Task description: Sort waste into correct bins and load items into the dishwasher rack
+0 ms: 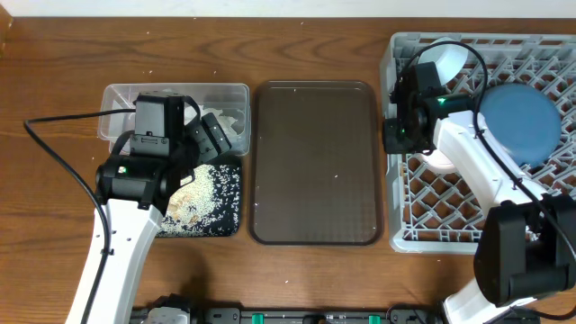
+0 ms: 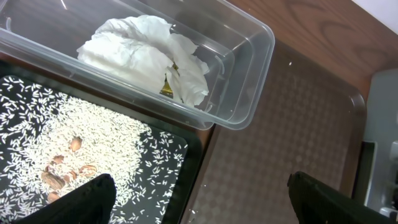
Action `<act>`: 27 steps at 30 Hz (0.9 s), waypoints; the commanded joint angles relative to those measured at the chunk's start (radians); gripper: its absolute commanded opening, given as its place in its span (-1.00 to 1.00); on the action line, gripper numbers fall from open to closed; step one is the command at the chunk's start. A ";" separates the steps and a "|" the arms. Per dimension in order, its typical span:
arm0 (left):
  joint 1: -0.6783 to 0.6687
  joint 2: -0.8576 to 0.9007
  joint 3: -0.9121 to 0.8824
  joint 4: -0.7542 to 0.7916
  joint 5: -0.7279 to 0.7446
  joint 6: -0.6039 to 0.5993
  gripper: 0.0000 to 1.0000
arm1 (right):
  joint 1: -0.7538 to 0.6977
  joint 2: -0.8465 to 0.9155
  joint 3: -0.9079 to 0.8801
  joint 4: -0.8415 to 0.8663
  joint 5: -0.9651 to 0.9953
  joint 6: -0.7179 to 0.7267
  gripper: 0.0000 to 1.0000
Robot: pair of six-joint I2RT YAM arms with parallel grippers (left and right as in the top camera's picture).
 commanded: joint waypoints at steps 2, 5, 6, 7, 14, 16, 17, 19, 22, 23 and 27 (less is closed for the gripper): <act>0.003 -0.007 0.021 0.000 -0.019 0.002 0.83 | 0.055 0.006 -0.001 0.009 -0.095 0.006 -0.76; 0.003 -0.007 0.021 0.000 -0.019 0.002 0.82 | 0.061 0.006 -0.001 0.004 -0.088 0.006 -0.76; 0.003 -0.007 0.021 0.000 -0.019 0.002 0.83 | 0.061 0.006 -0.001 0.004 -0.088 0.006 -0.76; 0.003 -0.007 0.021 0.000 -0.019 0.002 0.83 | 0.061 0.006 -0.001 0.004 -0.088 0.006 -0.75; 0.003 -0.007 0.021 0.000 -0.019 0.002 0.83 | 0.058 0.006 0.000 0.013 -0.024 -0.024 -0.31; 0.003 -0.007 0.021 0.000 -0.019 0.002 0.82 | 0.053 0.006 0.015 0.018 -0.024 -0.064 -0.18; 0.003 -0.007 0.021 0.000 -0.019 0.002 0.82 | 0.050 0.006 0.029 0.014 -0.024 -0.069 -0.13; 0.003 -0.007 0.021 0.000 -0.019 0.002 0.82 | 0.047 0.003 0.067 -0.002 -0.025 -0.068 -0.07; 0.003 -0.007 0.021 0.000 -0.019 0.002 0.82 | 0.049 -0.004 0.161 -0.055 -0.029 -0.068 0.01; 0.003 -0.007 0.021 0.000 -0.019 0.003 0.82 | 0.051 -0.006 0.189 -0.075 -0.037 -0.068 0.04; 0.003 -0.007 0.021 -0.005 -0.019 0.003 0.82 | 0.070 -0.007 0.292 -0.137 -0.132 -0.068 0.98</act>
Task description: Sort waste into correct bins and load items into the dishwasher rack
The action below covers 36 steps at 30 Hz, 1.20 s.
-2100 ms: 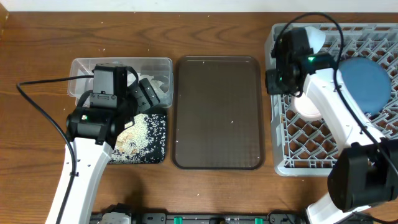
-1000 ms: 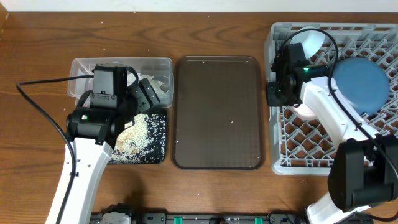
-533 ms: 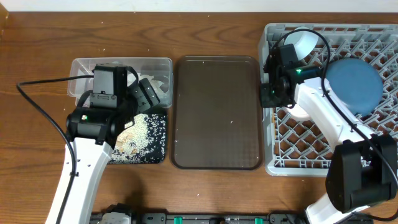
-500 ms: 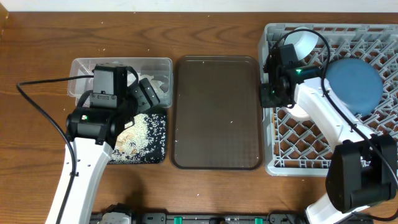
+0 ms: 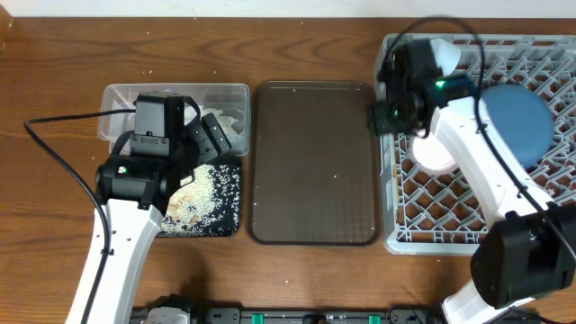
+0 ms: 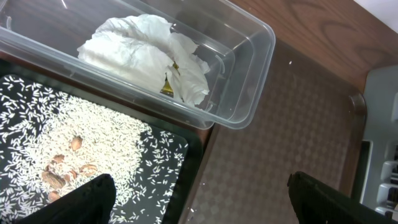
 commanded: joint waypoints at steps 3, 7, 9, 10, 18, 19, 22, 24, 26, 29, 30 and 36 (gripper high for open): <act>0.003 -0.007 0.021 -0.001 -0.019 0.002 0.83 | 0.034 -0.007 0.083 -0.011 -0.128 -0.010 0.98; 0.003 -0.007 0.021 -0.001 -0.019 0.002 0.82 | 0.034 -0.007 0.079 -0.011 -0.127 -0.011 0.99; 0.003 -0.007 0.021 -0.001 -0.019 0.002 0.82 | 0.034 -0.007 0.079 -0.010 -0.126 -0.011 0.99; 0.003 -0.007 0.021 -0.001 -0.019 0.002 0.83 | 0.034 -0.007 0.079 -0.010 -0.126 -0.011 0.99; 0.003 -0.007 0.021 -0.001 -0.019 0.002 0.83 | 0.034 -0.007 0.079 -0.010 -0.126 -0.011 0.99; 0.003 -0.007 0.021 -0.001 -0.019 0.002 0.83 | 0.034 -0.007 0.079 -0.010 -0.126 -0.011 0.98; 0.003 -0.007 0.021 -0.001 -0.019 0.002 0.83 | 0.034 -0.007 0.079 -0.010 -0.126 -0.011 0.99; 0.003 -0.007 0.021 -0.001 -0.019 0.002 0.83 | 0.034 -0.007 0.079 -0.010 -0.126 -0.011 0.98; 0.003 -0.007 0.021 -0.001 -0.019 0.002 0.82 | 0.034 -0.007 0.079 -0.010 -0.126 -0.011 0.98; 0.003 -0.007 0.021 -0.001 -0.019 0.002 0.83 | 0.034 -0.007 0.079 -0.010 -0.126 -0.011 0.98; 0.003 -0.007 0.021 -0.001 -0.019 0.002 0.83 | 0.034 -0.007 0.079 -0.010 -0.126 -0.011 0.99; 0.003 -0.007 0.021 -0.001 -0.019 0.002 0.82 | 0.034 -0.039 0.074 -0.019 -0.098 -0.023 0.98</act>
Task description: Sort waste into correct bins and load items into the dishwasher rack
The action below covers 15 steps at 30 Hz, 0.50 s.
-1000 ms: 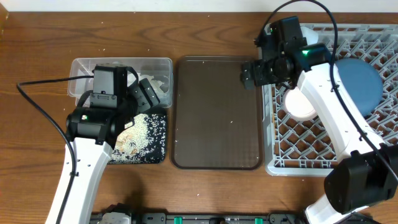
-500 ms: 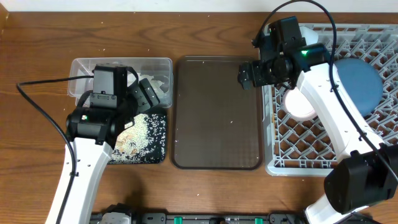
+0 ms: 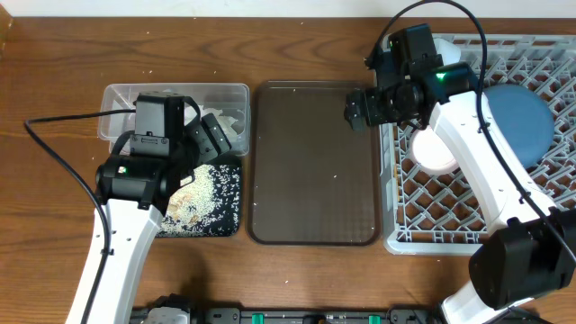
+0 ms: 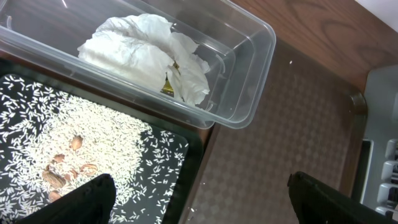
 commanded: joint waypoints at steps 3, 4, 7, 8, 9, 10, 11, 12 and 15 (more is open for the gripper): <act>0.003 -0.007 0.021 0.000 -0.019 0.003 0.82 | 0.005 -0.113 0.003 0.015 0.010 -0.017 0.98; 0.003 -0.007 0.021 0.000 -0.019 0.003 0.83 | 0.005 -0.142 0.003 0.023 0.014 -0.018 0.98; 0.003 -0.007 0.021 0.000 -0.019 0.002 0.82 | 0.004 -0.256 0.003 0.079 0.054 -0.018 0.98; 0.003 -0.007 0.021 0.000 -0.019 0.002 0.83 | 0.004 -0.301 0.003 0.102 0.076 -0.018 0.99; 0.003 -0.007 0.021 0.000 -0.019 0.002 0.83 | 0.004 -0.345 0.003 0.124 0.103 -0.018 0.99; 0.003 -0.007 0.021 0.000 -0.019 0.003 0.83 | 0.004 -0.390 0.002 0.147 0.128 -0.018 0.99; 0.003 -0.007 0.021 0.000 -0.019 0.002 0.83 | 0.004 -0.436 0.002 0.168 0.153 -0.018 0.99; 0.003 -0.007 0.021 0.000 -0.019 0.002 0.83 | 0.004 -0.475 0.002 0.183 0.176 -0.018 0.99; 0.003 -0.007 0.021 0.000 -0.019 0.003 0.82 | 0.004 -0.603 -0.002 0.198 0.272 -0.024 0.98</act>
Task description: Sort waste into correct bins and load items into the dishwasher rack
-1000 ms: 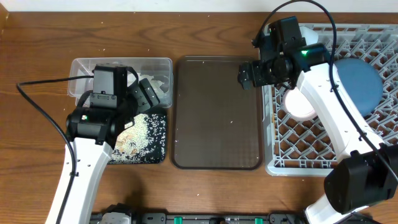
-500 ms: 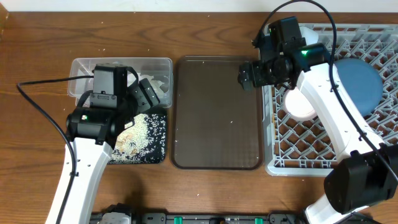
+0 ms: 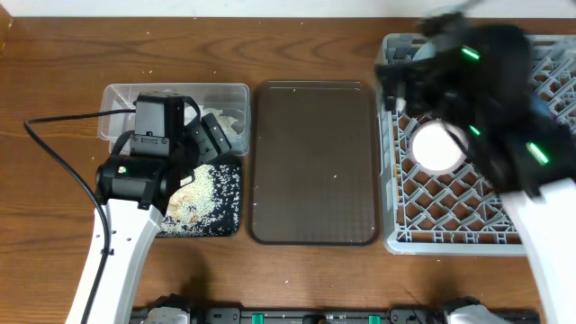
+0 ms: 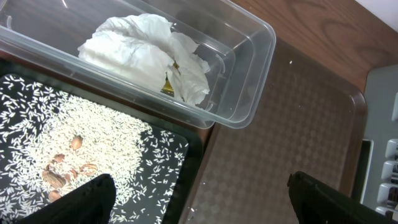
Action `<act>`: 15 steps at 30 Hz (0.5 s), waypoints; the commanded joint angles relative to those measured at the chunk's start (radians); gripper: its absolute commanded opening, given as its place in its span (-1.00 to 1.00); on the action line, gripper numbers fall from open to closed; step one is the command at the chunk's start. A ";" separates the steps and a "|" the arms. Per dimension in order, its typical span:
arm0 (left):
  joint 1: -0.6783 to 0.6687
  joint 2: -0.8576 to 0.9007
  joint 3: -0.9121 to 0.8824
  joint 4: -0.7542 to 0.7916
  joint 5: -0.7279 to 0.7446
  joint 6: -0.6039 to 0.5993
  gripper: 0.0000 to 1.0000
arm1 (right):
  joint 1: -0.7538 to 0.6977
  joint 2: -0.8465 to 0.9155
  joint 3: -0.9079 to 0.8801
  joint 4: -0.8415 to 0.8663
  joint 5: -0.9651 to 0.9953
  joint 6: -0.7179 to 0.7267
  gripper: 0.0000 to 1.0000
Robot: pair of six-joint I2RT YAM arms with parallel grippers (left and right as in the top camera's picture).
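My left gripper (image 4: 202,208) hangs open over the seam between the black tray (image 4: 186,149) of rice and food scraps and the bare brown tray (image 4: 280,143); nothing lies between its fingers (image 4: 93,199). In the overhead view the left gripper (image 3: 214,137) sits by the clear bin (image 3: 175,87), which holds crumpled white paper (image 4: 143,53). The right arm (image 3: 486,81) is a dark blur over the grey dishwasher rack (image 3: 450,216); its jaws cannot be made out. A white bowl (image 3: 436,148) rests in the rack.
The brown tray (image 3: 315,162) lies between the bins and the rack. The rack's grey edge (image 4: 379,124) shows at the right of the left wrist view. A black cable (image 3: 54,153) runs across the table left of the left arm.
The right arm's gripper was over the brown tray's far right corner; now the arm is a large blur over the rack. The left arm and the bins are unchanged.
The right gripper stood inside the rack's left side beside the white bowl, then at the rack's left edge, then over the brown tray's far right corner. Now the arm blurs above the rack. The left gripper stayed open over the bins throughout.
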 commanded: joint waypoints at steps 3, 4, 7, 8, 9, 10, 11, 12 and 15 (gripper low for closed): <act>0.003 -0.007 0.021 0.001 -0.019 0.002 0.82 | 0.003 -0.210 -0.031 0.001 0.222 -0.019 0.98; 0.003 -0.007 0.021 0.001 -0.019 0.002 0.83 | 0.001 -0.249 -0.051 0.004 0.244 -0.020 0.99; 0.003 -0.007 0.021 0.000 -0.019 0.002 0.82 | -0.022 -0.397 -0.147 0.023 0.283 -0.020 0.99; 0.003 -0.007 0.021 0.001 -0.019 0.002 0.82 | -0.031 -0.442 -0.184 0.031 0.286 -0.020 0.98; 0.003 -0.007 0.021 0.001 -0.019 0.002 0.82 | -0.042 -0.494 -0.231 0.042 0.286 -0.020 0.98; 0.003 -0.007 0.021 0.001 -0.019 0.002 0.82 | -0.054 -0.545 -0.283 0.056 0.286 -0.020 0.98; 0.003 -0.007 0.021 0.001 -0.019 0.002 0.82 | -0.065 -0.597 -0.339 0.072 0.285 -0.020 0.99; 0.003 -0.007 0.021 0.001 -0.019 0.002 0.82 | -0.075 -0.649 -0.399 0.090 0.285 -0.019 0.98; 0.003 -0.007 0.021 0.001 -0.019 0.002 0.83 | -0.097 -0.795 -0.586 0.166 0.285 -0.019 0.99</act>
